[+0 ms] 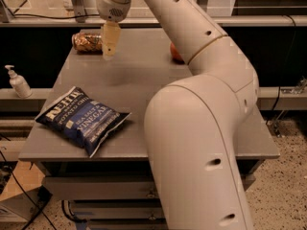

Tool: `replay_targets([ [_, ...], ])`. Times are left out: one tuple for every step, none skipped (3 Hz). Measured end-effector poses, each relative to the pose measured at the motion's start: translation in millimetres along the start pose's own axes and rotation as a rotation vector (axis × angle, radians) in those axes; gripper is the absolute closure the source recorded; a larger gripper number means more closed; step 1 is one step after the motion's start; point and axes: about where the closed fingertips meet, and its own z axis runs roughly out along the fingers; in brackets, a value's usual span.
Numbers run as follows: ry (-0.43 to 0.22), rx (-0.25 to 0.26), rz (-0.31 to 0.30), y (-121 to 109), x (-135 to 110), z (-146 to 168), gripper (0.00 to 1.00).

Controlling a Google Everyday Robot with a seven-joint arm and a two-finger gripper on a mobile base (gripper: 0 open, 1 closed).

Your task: Place orange can upright

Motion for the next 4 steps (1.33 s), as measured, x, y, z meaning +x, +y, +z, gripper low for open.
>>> replay_targets([
  [0.039,-0.024,-0.005,-3.6,-5.2,23.5,0.00],
  [0.094,-0.050,-0.006,-10.0,-5.0,52.8,0.00],
  [0.112,-0.064,-0.007,-15.6,-6.1,73.2,0.00],
  [0.114,-0.067,-0.009,-21.2,-7.3,85.4,0.00],
])
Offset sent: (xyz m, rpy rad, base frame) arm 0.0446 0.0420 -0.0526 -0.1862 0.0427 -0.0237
